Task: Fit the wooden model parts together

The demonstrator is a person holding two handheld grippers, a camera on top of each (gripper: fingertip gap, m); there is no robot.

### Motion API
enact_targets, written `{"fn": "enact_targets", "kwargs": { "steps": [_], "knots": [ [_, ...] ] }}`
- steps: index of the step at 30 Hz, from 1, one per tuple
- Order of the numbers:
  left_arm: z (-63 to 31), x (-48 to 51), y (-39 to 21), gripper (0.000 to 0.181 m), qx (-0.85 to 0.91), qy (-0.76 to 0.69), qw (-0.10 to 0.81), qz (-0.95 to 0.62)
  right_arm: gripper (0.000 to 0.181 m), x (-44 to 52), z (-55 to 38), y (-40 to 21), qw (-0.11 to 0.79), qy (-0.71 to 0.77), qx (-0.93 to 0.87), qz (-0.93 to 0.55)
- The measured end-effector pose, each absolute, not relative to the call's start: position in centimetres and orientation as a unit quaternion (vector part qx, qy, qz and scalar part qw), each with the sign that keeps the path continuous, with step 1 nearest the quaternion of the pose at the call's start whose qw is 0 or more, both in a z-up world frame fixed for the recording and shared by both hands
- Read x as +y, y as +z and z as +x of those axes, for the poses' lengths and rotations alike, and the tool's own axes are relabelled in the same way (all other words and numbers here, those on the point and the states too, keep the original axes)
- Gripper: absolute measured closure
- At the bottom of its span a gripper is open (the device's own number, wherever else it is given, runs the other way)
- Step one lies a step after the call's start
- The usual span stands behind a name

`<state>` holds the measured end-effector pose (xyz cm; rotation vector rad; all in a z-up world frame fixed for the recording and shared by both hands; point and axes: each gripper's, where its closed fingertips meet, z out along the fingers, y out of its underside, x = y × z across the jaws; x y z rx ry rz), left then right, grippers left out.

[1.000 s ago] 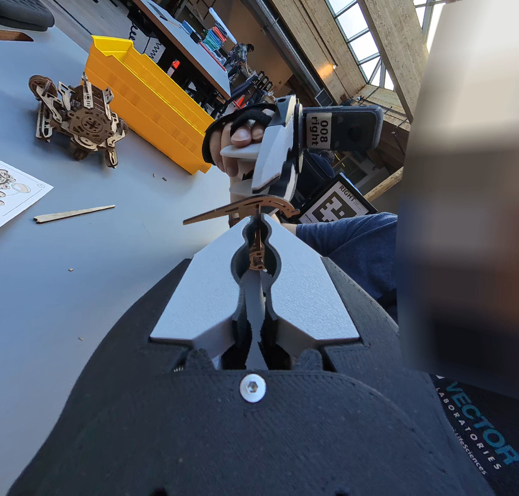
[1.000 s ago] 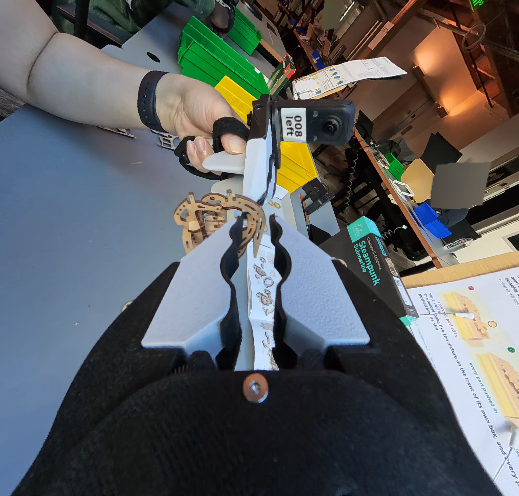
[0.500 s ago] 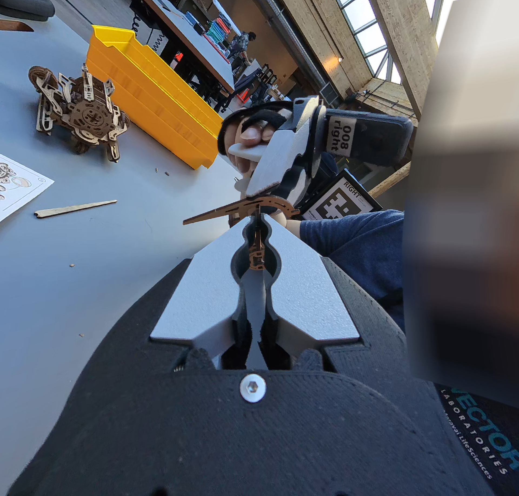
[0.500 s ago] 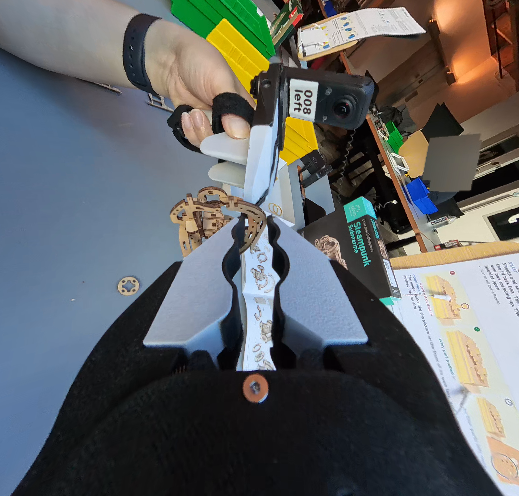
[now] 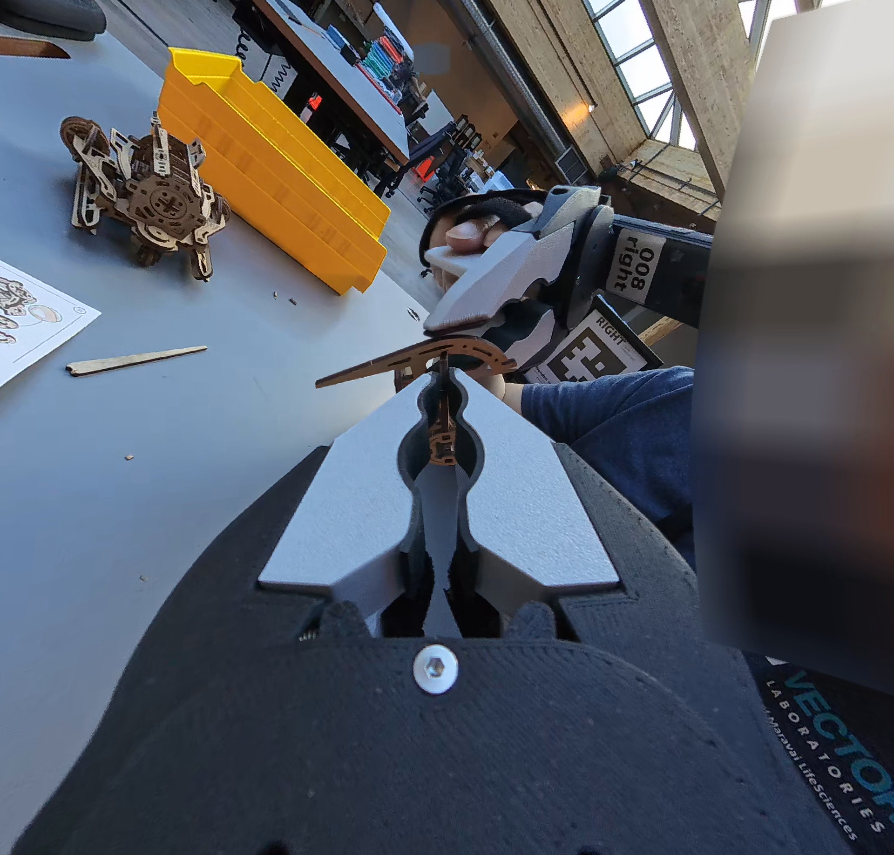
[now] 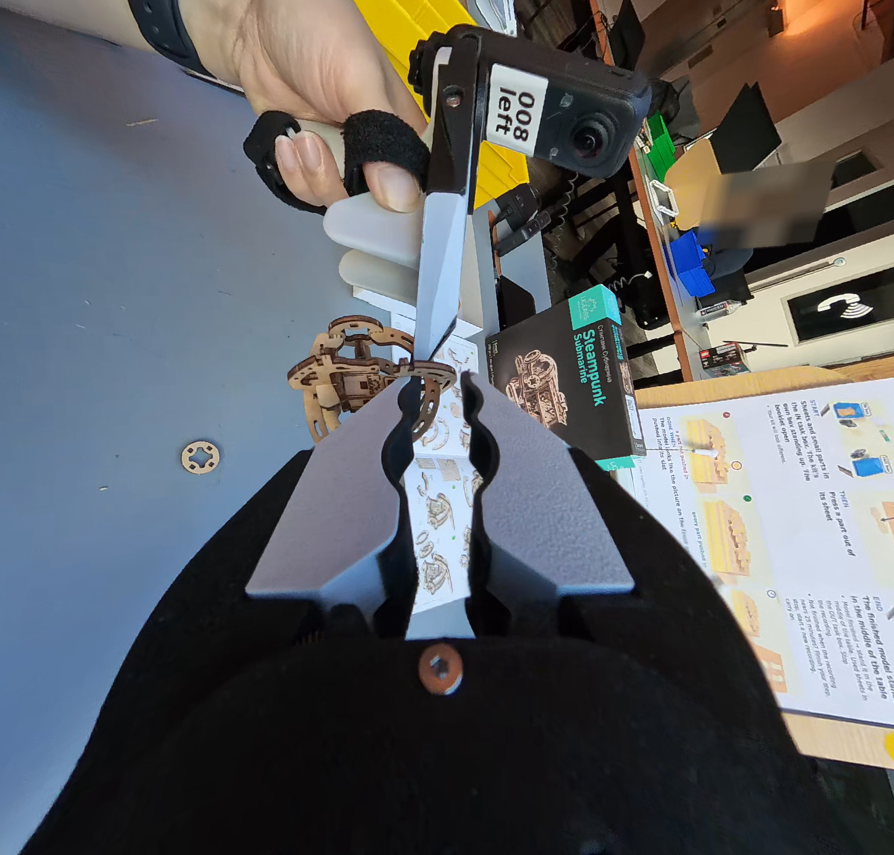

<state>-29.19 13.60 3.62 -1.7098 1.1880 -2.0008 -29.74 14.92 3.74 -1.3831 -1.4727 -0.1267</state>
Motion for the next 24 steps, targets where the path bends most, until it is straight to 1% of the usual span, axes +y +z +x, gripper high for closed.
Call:
{"fn": "enact_targets", "kwargs": {
  "steps": [4, 7, 14, 19, 21, 24],
  "knots": [
    [-29.15, 13.73, 3.63, 0.181, 0.404, -0.689, 0.128, -0.588, 0.160, 15.17, -29.50, 4.03, 0.533, -0.081, -0.611, -0.580],
    [-29.14, 13.68, 3.61, 0.181, 0.403, -0.691, 0.125, -0.588, 0.159, 15.03, -29.42, 4.11, 0.530, -0.091, -0.611, -0.581],
    [-29.41, 14.23, 3.55, 0.181, 0.395, -0.692, 0.125, -0.590, 0.165, 14.91, -29.06, 4.24, 0.536, -0.073, -0.610, -0.579],
    [-29.16, 13.79, 3.33, 0.181, 0.404, -0.688, 0.122, -0.590, 0.164, 14.88, -29.22, 3.66, 0.530, -0.062, -0.618, -0.578],
    [-29.12, 13.75, 3.38, 0.181, 0.404, -0.689, 0.123, -0.589, 0.170, 14.76, -29.32, 3.52, 0.527, -0.058, -0.620, -0.578],
    [-29.31, 13.49, 3.75, 0.181, 0.405, -0.695, 0.117, -0.582, 0.171, 14.49, -29.55, 3.97, 0.535, -0.055, -0.619, -0.571]
  ]
}}
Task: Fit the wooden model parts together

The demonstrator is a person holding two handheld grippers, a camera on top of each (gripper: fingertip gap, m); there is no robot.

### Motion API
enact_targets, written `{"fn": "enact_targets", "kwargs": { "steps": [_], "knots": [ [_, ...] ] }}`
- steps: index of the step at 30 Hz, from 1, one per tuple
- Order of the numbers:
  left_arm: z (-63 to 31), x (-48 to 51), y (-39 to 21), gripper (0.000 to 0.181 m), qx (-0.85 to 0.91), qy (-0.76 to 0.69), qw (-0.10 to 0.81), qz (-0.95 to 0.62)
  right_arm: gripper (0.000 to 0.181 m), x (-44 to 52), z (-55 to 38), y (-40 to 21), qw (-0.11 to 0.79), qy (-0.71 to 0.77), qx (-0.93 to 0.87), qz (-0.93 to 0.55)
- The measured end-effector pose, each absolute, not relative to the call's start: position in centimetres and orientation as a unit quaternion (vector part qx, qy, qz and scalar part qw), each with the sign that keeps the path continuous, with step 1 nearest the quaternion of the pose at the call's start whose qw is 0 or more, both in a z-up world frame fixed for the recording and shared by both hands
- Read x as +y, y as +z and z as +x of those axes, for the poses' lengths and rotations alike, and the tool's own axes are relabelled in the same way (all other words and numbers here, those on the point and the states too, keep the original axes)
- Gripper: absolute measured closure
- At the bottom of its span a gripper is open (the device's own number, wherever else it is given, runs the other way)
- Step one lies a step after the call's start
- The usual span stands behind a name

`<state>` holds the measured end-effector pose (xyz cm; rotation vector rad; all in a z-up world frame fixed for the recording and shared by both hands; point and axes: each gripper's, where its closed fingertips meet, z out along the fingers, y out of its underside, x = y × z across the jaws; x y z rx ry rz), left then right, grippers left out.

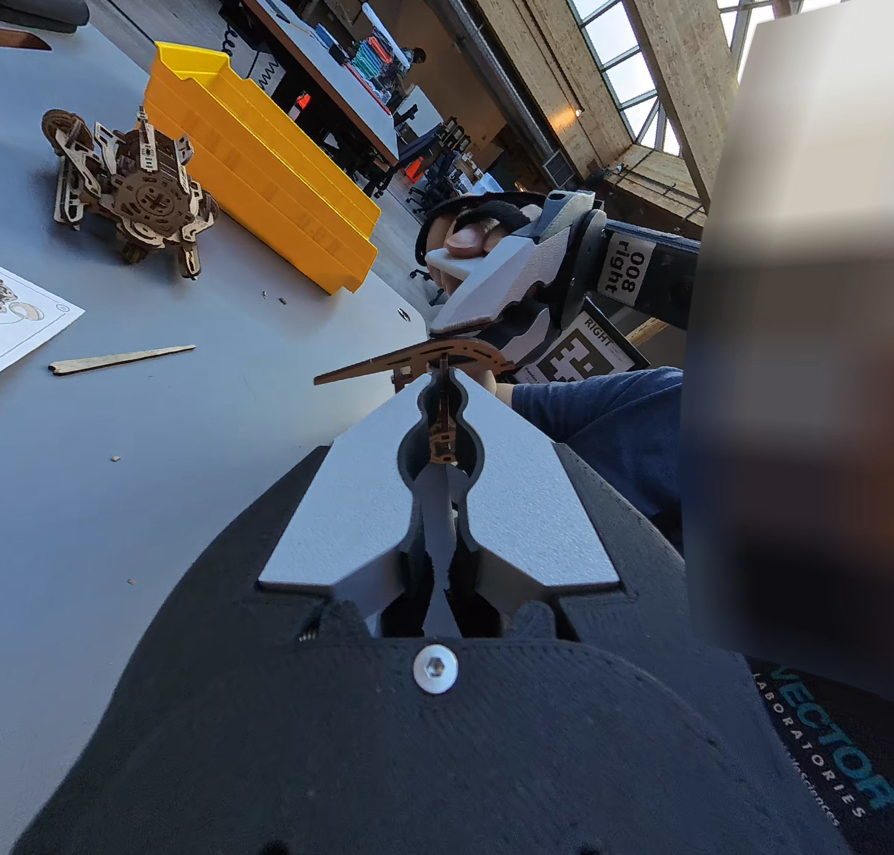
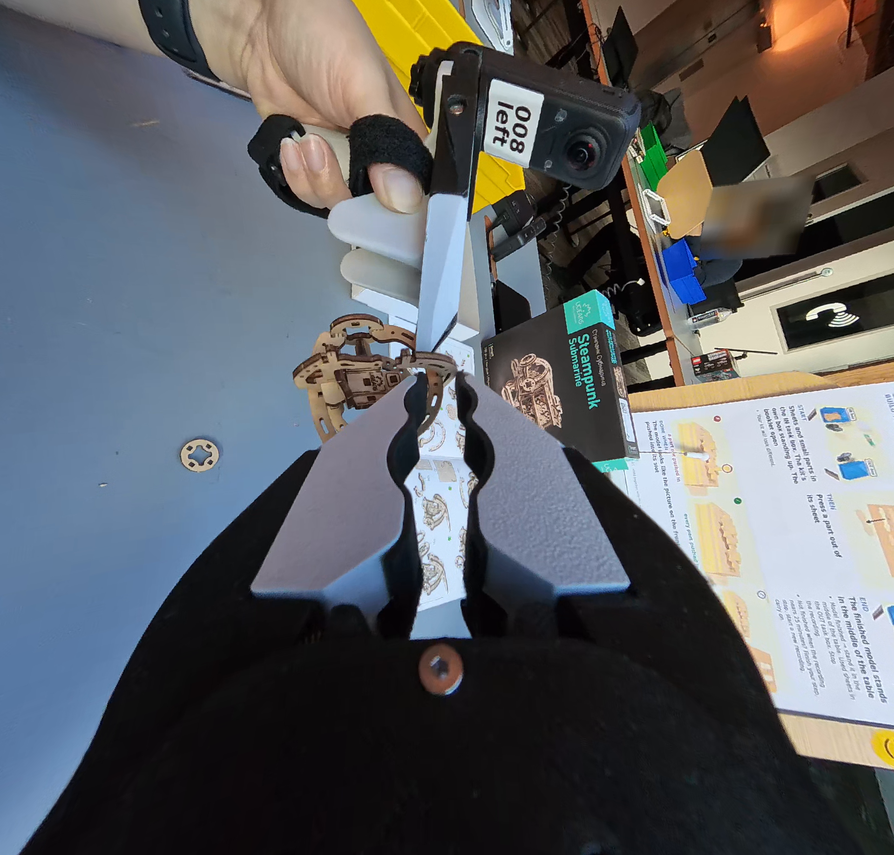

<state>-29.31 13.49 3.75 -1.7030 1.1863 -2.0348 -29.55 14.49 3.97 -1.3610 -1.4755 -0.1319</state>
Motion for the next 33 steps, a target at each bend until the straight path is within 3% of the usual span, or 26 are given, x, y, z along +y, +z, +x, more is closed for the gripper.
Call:
{"fn": "enact_targets", "kwargs": {
  "steps": [33],
  "knots": [
    [-29.27, 12.80, 3.30, 0.181, 0.420, -0.682, 0.107, -0.589, 0.170, 13.82, -29.87, 3.45, 0.541, -0.019, -0.636, -0.550]
  ]
}}
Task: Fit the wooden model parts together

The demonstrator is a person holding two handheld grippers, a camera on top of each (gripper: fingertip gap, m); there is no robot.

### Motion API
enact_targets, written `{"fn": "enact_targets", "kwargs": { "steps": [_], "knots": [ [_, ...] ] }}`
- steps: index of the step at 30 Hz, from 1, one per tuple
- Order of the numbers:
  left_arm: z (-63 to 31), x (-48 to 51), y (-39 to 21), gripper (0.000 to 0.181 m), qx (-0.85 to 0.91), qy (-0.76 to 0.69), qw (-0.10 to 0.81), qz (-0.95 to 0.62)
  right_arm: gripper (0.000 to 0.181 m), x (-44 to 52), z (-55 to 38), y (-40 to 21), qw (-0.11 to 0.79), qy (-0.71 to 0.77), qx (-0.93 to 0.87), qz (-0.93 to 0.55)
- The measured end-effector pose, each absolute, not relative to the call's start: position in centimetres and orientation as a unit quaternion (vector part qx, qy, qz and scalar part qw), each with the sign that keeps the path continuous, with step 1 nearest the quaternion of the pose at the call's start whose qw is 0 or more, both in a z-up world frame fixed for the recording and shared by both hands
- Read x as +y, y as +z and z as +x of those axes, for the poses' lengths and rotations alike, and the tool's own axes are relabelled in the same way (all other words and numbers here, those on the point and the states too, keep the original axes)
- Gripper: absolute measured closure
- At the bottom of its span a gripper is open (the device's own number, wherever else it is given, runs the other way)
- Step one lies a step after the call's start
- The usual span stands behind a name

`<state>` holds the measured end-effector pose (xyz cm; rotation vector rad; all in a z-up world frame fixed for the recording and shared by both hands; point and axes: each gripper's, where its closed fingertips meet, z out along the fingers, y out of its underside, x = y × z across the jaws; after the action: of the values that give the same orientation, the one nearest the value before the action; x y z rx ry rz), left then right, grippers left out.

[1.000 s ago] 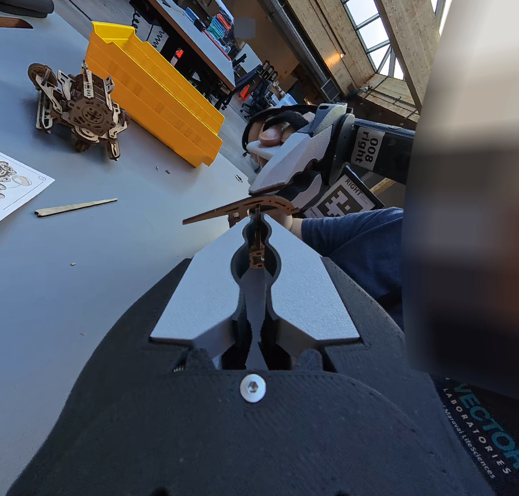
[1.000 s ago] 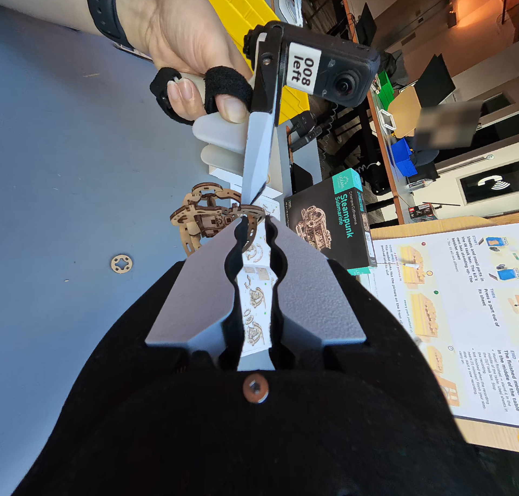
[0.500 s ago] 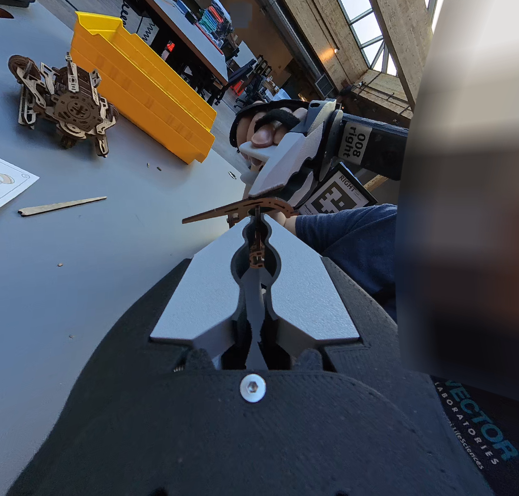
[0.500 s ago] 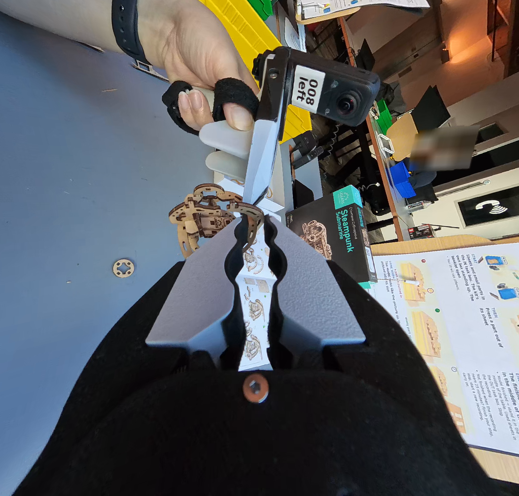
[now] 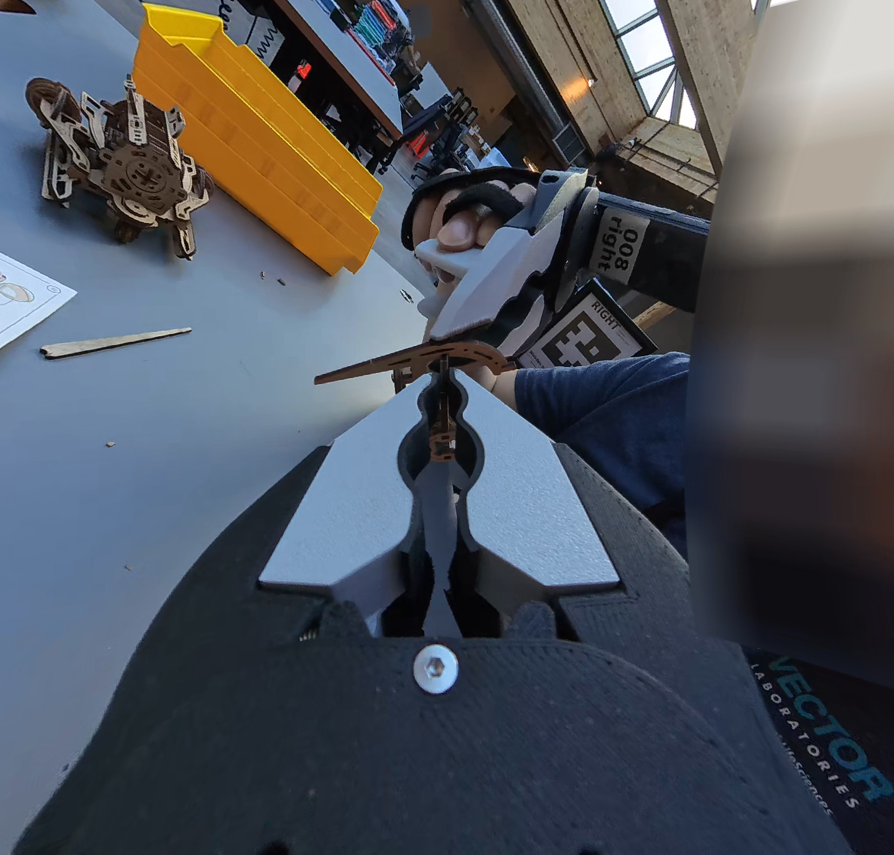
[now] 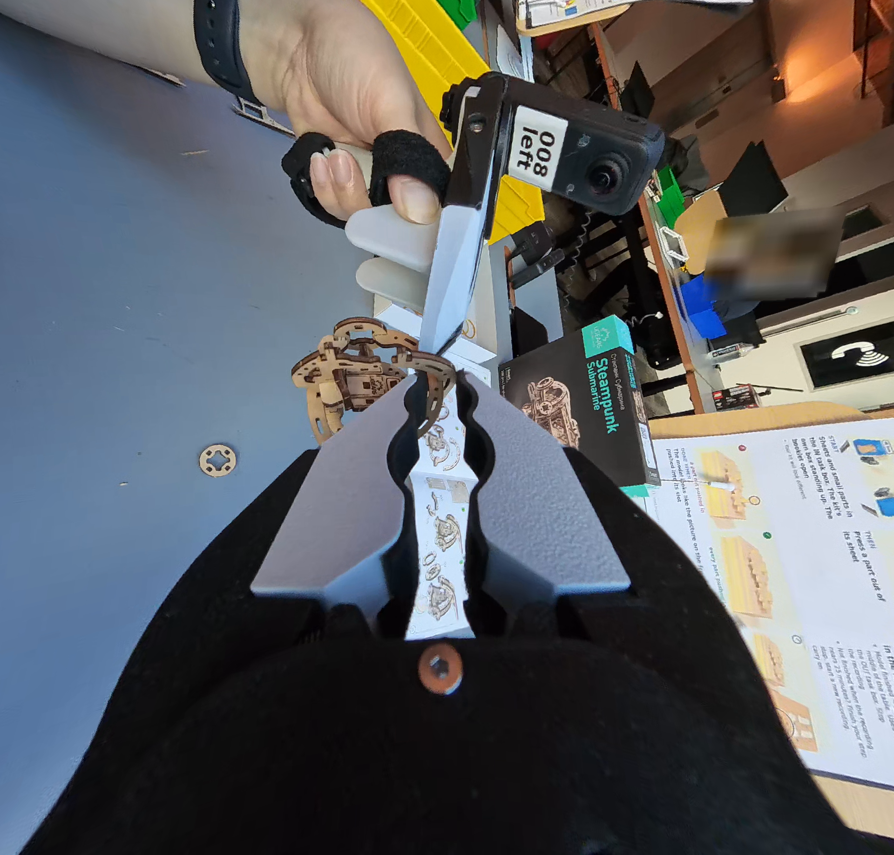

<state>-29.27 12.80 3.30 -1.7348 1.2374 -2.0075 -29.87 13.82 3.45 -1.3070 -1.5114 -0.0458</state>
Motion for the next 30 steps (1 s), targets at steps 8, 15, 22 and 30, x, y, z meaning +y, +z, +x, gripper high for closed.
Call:
{"fn": "enact_targets", "kwargs": {
  "steps": [8, 15, 22, 30],
  "knots": [
    [-29.1, 13.3, 2.8, 0.181, 0.422, -0.667, 0.124, -0.601, 0.170, 14.4, -29.7, 3.0, 0.542, -0.036, -0.638, -0.546],
    [-29.1, 13.3, 2.5, 0.181, 0.430, -0.654, 0.129, -0.609, 0.171, 14.3, -29.6, 2.7, 0.540, -0.043, -0.644, -0.540],
    [-29.0, 13.3, 2.2, 0.181, 0.431, -0.651, 0.125, -0.612, 0.171, 14.4, -29.6, 2.3, 0.536, -0.051, -0.651, -0.535],
    [-29.1, 13.4, 3.2, 0.181, 0.430, -0.673, 0.140, -0.586, 0.170, 14.3, -29.8, 3.2, 0.557, -0.048, -0.644, -0.522]
  ]
}}
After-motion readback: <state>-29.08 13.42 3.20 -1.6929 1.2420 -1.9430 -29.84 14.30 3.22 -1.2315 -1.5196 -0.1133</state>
